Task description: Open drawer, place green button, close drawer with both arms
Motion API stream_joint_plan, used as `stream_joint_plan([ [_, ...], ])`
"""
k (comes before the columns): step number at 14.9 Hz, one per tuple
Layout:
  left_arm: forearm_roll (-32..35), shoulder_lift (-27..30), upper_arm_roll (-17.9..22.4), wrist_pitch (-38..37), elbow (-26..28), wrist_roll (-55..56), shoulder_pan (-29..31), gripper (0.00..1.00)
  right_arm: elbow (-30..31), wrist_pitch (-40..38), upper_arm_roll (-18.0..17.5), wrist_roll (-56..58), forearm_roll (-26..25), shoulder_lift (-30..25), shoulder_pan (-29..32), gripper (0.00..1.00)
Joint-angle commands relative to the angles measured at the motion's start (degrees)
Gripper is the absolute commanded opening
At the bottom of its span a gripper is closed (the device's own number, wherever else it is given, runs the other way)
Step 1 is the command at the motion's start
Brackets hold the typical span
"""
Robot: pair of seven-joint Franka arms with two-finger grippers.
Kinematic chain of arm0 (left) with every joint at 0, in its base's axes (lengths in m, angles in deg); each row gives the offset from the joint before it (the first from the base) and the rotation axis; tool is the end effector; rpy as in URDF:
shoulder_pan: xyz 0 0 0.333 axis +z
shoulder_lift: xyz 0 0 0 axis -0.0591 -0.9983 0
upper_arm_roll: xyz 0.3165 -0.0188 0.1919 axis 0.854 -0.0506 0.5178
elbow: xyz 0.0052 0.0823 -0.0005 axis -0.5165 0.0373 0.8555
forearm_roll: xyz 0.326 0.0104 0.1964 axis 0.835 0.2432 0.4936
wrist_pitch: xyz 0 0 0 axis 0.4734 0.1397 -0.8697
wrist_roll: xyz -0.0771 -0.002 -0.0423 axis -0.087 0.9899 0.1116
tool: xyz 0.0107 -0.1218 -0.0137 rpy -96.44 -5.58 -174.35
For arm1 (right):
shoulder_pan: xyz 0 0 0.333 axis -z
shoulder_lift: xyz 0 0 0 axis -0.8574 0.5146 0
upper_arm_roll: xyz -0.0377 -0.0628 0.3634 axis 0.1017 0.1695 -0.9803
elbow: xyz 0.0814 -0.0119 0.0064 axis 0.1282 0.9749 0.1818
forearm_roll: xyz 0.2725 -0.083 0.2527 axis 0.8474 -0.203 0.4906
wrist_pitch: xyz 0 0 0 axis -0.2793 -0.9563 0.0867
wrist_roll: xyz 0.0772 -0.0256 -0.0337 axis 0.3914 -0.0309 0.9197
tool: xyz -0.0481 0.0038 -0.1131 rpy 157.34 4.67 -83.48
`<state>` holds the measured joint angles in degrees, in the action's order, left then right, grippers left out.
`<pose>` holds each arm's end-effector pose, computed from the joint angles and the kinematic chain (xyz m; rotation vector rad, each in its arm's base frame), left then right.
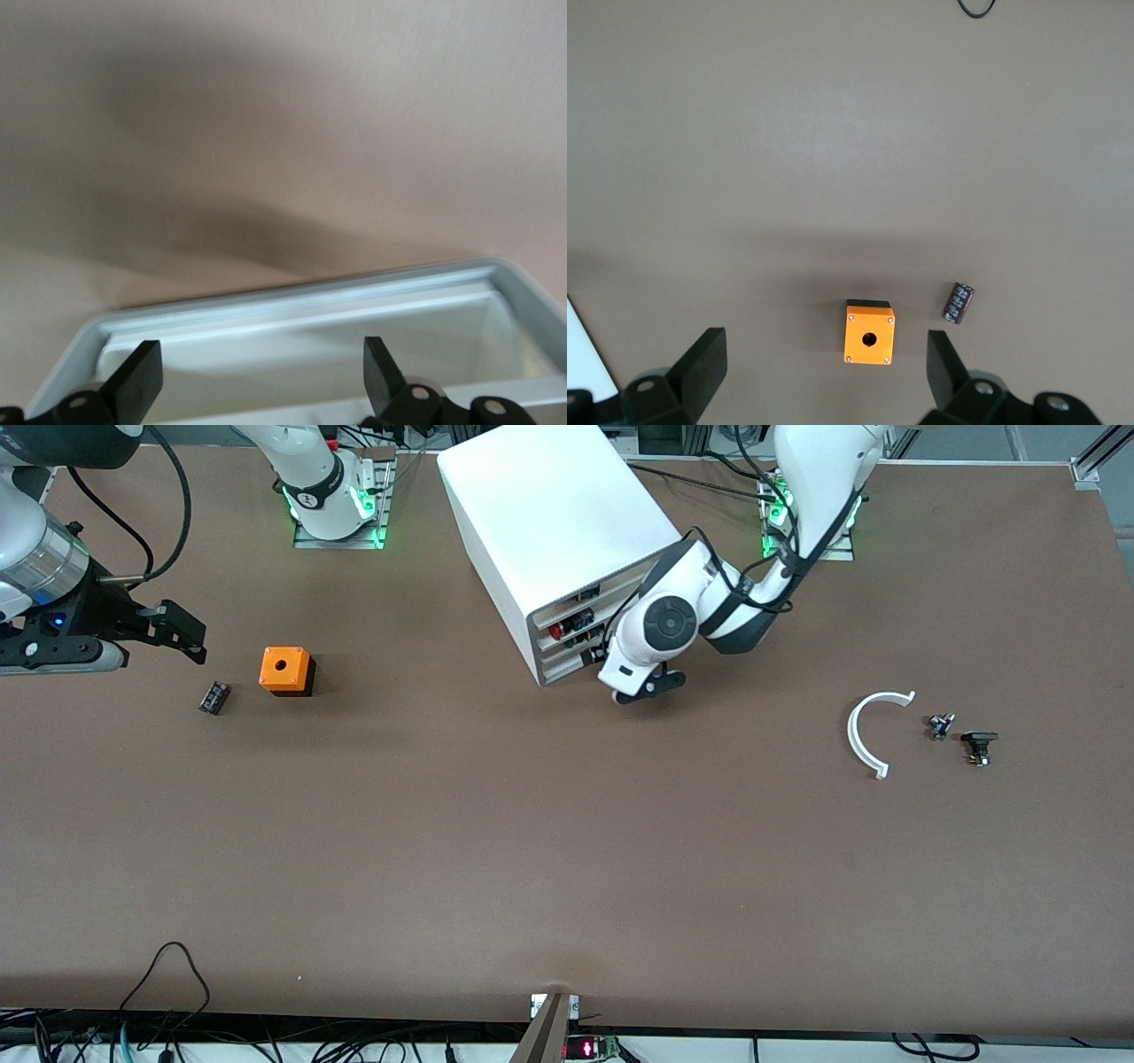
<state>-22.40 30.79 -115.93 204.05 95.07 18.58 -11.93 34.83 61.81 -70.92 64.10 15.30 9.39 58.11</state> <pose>0.4618 -0.3995 0.2801 2.9224 0.5478 -0.6021 0.5401 0.0424 0.6210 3.0963 0.1107 0.0656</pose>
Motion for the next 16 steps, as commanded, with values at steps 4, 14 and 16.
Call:
stream_joint_plan([
  [4,6.71,1.22,0.03,-8.54,-8.59,-7.95,10.12,1.00,0.61,-0.56,-1.11,1.43,0.08,-1.51,1.01,1.00],
  [14,11.65,1.31,0.21,-24.87,-24.68,-35.60,22.60,1.00,-4.32,-1.79,-0.76,1.25,0.08,0.52,1.18,1.00],
  [16,11.57,2.44,1.43,-30.68,-27.76,-43.17,23.84,1.00,-4.32,-1.79,-0.76,0.73,0.08,0.52,1.18,1.00],
])
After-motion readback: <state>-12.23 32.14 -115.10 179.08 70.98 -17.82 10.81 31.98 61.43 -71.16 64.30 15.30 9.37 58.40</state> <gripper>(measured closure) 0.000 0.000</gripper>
